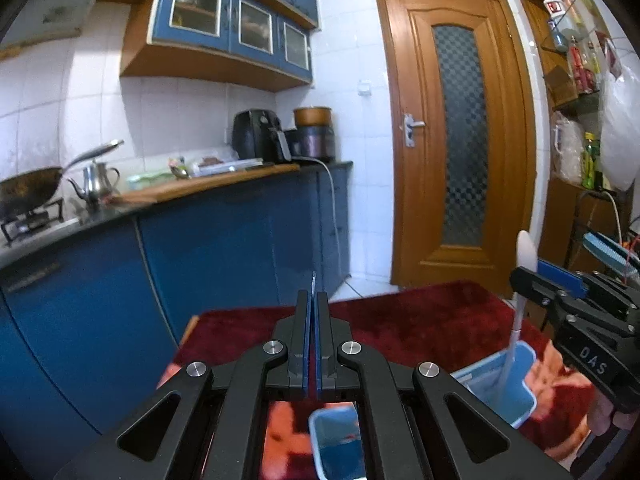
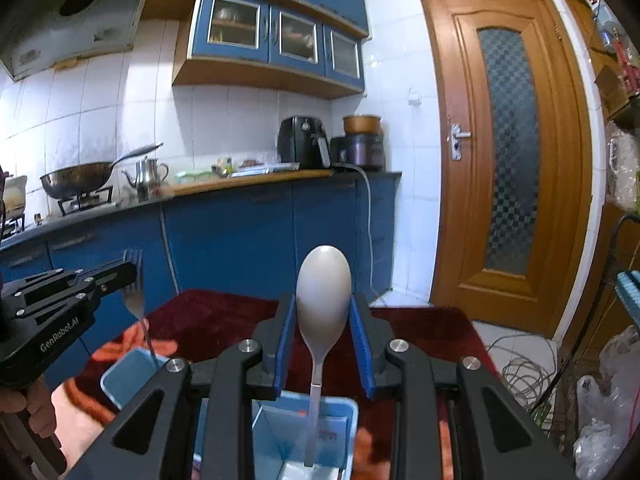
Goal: Organize utensils
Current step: 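Lift spoon and fork into the blue Box caddy and open both tools, then withdraw both open tools from the caddy back over the utensils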
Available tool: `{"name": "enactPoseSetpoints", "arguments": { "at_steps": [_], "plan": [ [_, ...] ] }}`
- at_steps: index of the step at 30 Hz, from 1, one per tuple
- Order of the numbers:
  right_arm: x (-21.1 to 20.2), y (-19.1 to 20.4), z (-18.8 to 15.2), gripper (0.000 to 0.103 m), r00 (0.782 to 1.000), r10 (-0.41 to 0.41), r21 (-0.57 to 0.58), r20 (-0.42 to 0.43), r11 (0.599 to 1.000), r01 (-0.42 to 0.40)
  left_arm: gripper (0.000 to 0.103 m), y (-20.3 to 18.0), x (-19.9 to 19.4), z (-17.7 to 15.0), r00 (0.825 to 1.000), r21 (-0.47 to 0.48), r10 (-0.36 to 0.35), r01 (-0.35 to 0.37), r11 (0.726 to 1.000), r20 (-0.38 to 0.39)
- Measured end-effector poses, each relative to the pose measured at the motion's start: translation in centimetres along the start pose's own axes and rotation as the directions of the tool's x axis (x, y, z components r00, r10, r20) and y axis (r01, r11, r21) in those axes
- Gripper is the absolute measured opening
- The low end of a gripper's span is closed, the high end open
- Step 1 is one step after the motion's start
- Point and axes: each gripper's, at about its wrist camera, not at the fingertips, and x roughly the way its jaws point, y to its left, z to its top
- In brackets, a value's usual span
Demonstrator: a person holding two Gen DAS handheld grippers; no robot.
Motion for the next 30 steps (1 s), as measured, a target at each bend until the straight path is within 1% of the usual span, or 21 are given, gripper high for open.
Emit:
{"name": "enactPoseSetpoints", "arguments": {
  "at_steps": [6,8,9,10,12,16,23,25,30],
  "plan": [
    [0.5,-0.3,-0.9,0.031,0.996,0.045,0.026,-0.077,0.999,-0.043,0.003,-1.0,0.4,-1.7,0.997,-0.003,-0.062,0.062,0.998,-0.049],
    [0.3,-0.4,-1.1,0.035,0.994,0.058,0.042,-0.091,0.998,-0.055,0.004,-1.1,0.2,-1.9,0.997,-0.007,-0.066,0.066,0.998,-0.051],
    [0.0,-0.5,-1.0,0.037,0.994,0.063,0.049,-0.093,0.997,-0.058,0.006,-1.1,0.0,-2.0,0.997,-0.01,-0.064,0.064,0.998,-0.05],
    [-0.3,-0.5,-1.0,0.039,0.993,0.069,0.054,-0.094,0.996,-0.065,0.012,-1.2,-0.2,-2.0,0.997,-0.012,-0.063,0.063,0.998,-0.05],
    [-1.0,-0.4,-0.7,0.04,0.993,0.078,0.06,-0.091,0.996,-0.072,0.02,-1.1,-1.0,-2.0,0.997,-0.013,-0.063,0.062,0.998,-0.045],
    [-2.6,-0.3,0.0,0.042,0.992,0.09,0.072,-0.083,0.994,-0.084,0.02,-0.8,-2.2,-1.7,0.995,-0.029,-0.081,0.079,0.996,-0.063],
    [-6.4,0.3,0.9,0.045,0.994,0.08,0.058,-0.076,0.995,-0.076,0.02,-0.4,-5.2,-1.3,0.992,-0.036,-0.101,0.098,0.995,-0.073],
    [-7.2,0.3,1.0,0.046,0.993,0.08,0.06,-0.089,0.995,-0.075,0.02,-0.4,-6.2,-1.3,0.99,-0.031,-0.11,0.108,0.994,-0.085],
    [-9.4,0.9,1.0,0.046,0.984,0.086,0.056,-0.157,0.995,-0.078,0.02,-0.5,-9.0,-1.3,0.988,-0.022,-0.118,0.117,0.993,-0.104]
  ]
}}
